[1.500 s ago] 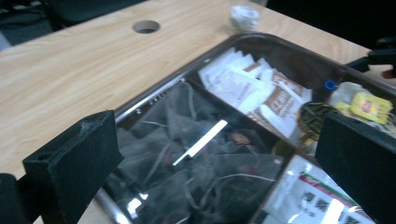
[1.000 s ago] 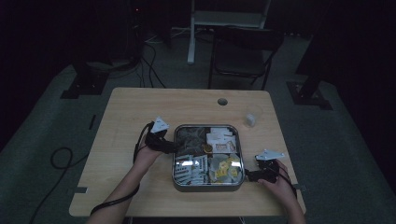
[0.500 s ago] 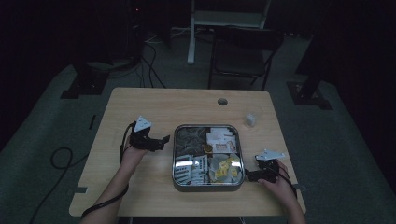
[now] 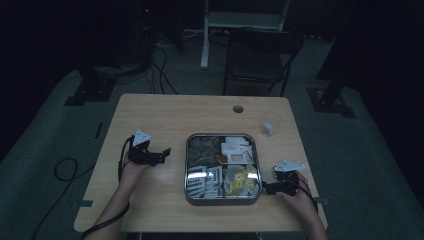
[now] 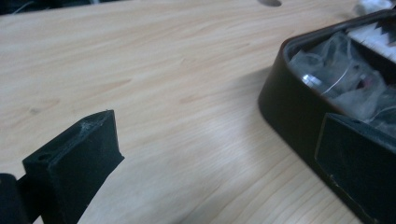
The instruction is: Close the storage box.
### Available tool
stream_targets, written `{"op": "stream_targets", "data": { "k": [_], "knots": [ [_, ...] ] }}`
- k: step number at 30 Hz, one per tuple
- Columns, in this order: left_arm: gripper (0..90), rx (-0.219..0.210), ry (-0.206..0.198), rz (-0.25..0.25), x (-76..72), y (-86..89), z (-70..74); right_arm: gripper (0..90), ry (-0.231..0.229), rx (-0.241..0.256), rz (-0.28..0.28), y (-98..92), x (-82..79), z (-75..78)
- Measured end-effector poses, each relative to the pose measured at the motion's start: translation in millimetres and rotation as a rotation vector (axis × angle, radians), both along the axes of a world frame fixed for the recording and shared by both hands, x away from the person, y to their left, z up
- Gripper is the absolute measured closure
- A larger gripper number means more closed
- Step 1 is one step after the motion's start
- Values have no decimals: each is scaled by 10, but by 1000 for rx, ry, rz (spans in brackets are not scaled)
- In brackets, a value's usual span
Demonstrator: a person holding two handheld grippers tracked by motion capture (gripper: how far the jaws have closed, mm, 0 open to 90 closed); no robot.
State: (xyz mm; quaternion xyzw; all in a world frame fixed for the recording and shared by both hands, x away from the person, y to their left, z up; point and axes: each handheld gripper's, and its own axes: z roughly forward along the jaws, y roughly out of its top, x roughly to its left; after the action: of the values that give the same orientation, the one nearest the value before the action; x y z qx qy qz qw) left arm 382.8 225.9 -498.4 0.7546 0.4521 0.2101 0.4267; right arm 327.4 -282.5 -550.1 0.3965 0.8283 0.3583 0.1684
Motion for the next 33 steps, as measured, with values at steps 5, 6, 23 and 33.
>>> {"op": "stream_targets", "data": {
  "k": [5, 6, 23, 33],
  "knots": [
    [5, 0, 9, 32, -45, 118, -66, 135, 0, 0, 0, 0, 0, 0],
    [5, 1, 12, 38, -54, 137, -80, 135, 0, 0, 0, 0, 0, 0],
    [5, 36, 46, 131, -197, 457, -302, 135, 0, 0, 0, 0, 0, 0],
    [5, 37, 65, 194, -334, 648, -394, 135, 1, 0, -1, 1, -1, 0]
  ]
}}
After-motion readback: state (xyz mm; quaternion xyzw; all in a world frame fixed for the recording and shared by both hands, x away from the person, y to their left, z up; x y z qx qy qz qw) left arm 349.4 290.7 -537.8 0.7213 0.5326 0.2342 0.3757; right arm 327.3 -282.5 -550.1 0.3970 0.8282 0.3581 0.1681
